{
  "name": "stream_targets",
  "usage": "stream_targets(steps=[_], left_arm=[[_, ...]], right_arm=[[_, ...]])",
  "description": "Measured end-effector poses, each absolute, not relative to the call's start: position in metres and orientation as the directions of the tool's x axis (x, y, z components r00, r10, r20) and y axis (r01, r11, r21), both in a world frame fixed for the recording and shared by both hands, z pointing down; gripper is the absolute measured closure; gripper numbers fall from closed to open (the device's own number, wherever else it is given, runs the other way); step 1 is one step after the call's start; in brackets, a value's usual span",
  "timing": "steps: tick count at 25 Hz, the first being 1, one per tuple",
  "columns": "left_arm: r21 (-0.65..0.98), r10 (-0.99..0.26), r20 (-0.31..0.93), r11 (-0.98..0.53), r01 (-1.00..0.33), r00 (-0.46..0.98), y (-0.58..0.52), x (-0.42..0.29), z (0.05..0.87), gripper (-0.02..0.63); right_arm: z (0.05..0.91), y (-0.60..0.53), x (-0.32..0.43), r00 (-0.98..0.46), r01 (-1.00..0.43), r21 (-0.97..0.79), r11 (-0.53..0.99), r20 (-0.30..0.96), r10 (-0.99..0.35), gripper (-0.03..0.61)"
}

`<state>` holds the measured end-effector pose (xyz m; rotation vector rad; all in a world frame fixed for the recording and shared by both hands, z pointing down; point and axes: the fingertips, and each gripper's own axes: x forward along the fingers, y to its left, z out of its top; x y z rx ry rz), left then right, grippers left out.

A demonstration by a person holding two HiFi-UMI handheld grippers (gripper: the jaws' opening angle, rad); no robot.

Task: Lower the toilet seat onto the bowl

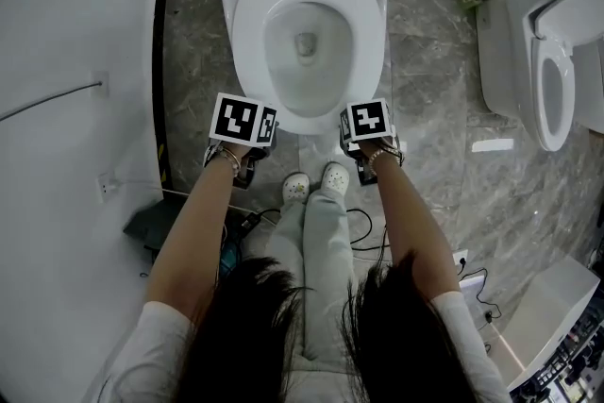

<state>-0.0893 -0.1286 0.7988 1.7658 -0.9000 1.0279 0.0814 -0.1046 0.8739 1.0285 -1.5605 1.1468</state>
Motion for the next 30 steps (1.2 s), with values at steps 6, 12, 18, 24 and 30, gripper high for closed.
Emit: stream_targets(steps=[6,12,18,24,30], left_arm=[[0.327,-0.186,0.899,-0.32,-0.889,0.397,-0.132,-0.092,0.782,0.598],[0.334,-0.222,0.886,-0.304,-0.892,0.407,-0.139,-0.089,0.754,0.598],[0.339,-0.254,0.873,-0.3,-0.892,0.417,-0.148,-0.086,0.726,0.598],[0.351,-0.304,0.847,-0.296,-0.888,0.436,-0.157,-0.088,0.691,0.598],[0.358,-0.367,0.815,-0.29,-0.888,0.448,-0.164,-0.09,0.648,0.598]], right_arm=[[0.847,-0.118,0.087,-0.263,-0.952,-0.232,0.202,0.954,-0.143,0.543],[0.807,-0.131,0.094,-0.28,-0.947,-0.243,0.211,0.945,-0.171,0.545],[0.769,-0.14,0.095,-0.307,-0.936,-0.259,0.238,0.932,-0.192,0.545],[0.732,-0.148,0.089,-0.344,-0.925,-0.29,0.247,0.915,-0.213,0.545],[0.68,-0.16,0.087,-0.392,-0.907,-0.318,0.276,0.876,-0.28,0.545]])
